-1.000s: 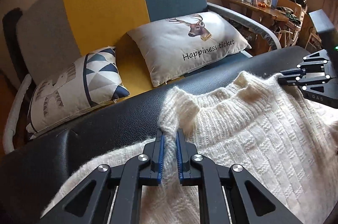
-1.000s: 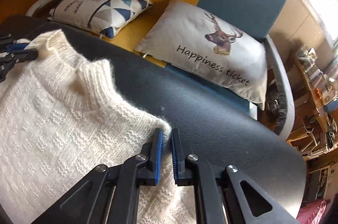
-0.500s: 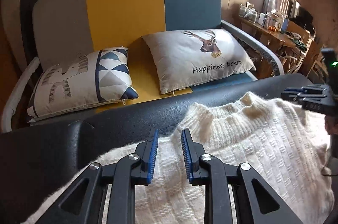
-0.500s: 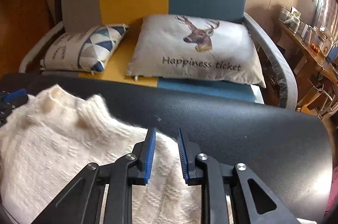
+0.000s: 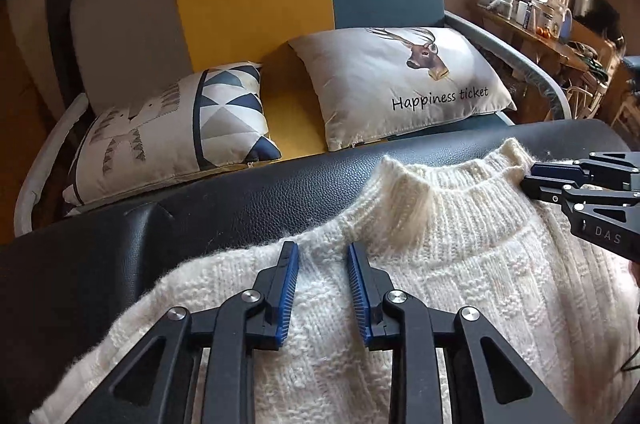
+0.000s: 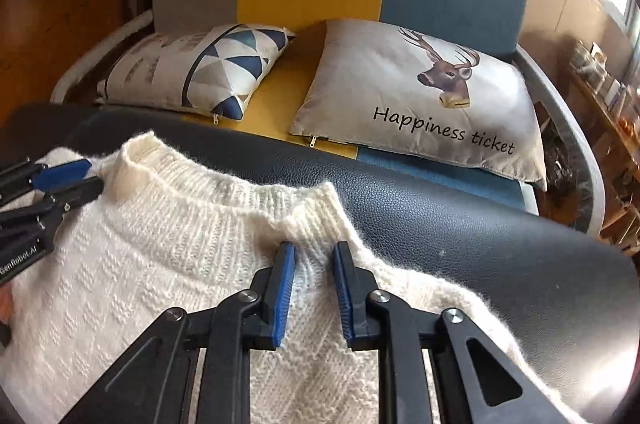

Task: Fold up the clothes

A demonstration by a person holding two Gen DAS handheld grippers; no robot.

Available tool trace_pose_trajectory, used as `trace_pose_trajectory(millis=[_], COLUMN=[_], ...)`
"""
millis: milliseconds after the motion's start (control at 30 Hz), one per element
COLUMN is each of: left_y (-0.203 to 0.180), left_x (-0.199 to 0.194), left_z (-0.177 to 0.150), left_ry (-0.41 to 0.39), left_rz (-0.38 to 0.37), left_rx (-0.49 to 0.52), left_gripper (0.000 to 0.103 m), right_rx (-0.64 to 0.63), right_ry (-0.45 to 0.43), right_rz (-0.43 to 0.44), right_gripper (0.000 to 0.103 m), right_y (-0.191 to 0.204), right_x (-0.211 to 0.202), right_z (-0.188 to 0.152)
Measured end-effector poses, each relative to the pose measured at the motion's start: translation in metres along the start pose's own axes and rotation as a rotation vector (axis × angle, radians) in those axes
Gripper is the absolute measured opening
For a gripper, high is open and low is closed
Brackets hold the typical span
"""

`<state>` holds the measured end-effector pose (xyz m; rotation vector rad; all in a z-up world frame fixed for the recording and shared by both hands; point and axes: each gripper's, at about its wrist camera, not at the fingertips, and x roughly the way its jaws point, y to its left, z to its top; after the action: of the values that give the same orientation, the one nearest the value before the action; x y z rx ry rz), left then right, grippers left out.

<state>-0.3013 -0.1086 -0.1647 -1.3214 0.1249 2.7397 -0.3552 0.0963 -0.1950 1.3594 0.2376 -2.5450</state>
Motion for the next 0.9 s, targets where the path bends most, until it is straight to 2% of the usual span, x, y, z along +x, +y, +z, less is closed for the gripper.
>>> trace_pose_trajectory(millis=[167,267,367,467,600,700,800,900], left_y=[0.008,0.008,0.0,-0.021,-0.057,-0.087,-0.111,-0.121], left_x=[-0.009,-0.028,-0.051,-0.071,-0.087,-0.094,-0.101,-0.114], left_z=[0.005,0.004,-0.005,-0.023,-0.046,-0.062,-0.073,-0.089], left_ry=[0.004,-0.025,-0.04,-0.041,-0.023,-0.005,0.02,0.036], left_rz=[-0.052,-0.062,-0.102,-0.146,-0.209,-0.245,-0.281,-0.309], left_rx=[-0.081,-0.116,-0.115,-0.072,-0.014,0.033,0.055,0.037], left_gripper=[0.028,0.028,0.028,0.029,0.029,0.029,0.029,0.029], right_rx=[0.036,0.132,0.196,0.297,0.398,0.476,0.525,0.517], right_ry=[0.01,0.031,0.004,-0.022,-0.031,-0.022,-0.023,-0.007], right_rz=[0.032,0.122,0.151,0.194,0.125,0.055,0.043,0.026], right_gripper=[0.02,0.02,0.021,0.021,0.021,0.021,0.021,0.021], right_y=[-0.005,-0.02,-0.033,-0.056,-0.101,-0.139,-0.161,-0.168], right_x=[-0.002,-0.011,-0.035,-0.063,-0.096,-0.103,-0.104,-0.106], right_z=[0.002,0.004,-0.005,-0.03,-0.077,-0.108,-0.12,-0.126])
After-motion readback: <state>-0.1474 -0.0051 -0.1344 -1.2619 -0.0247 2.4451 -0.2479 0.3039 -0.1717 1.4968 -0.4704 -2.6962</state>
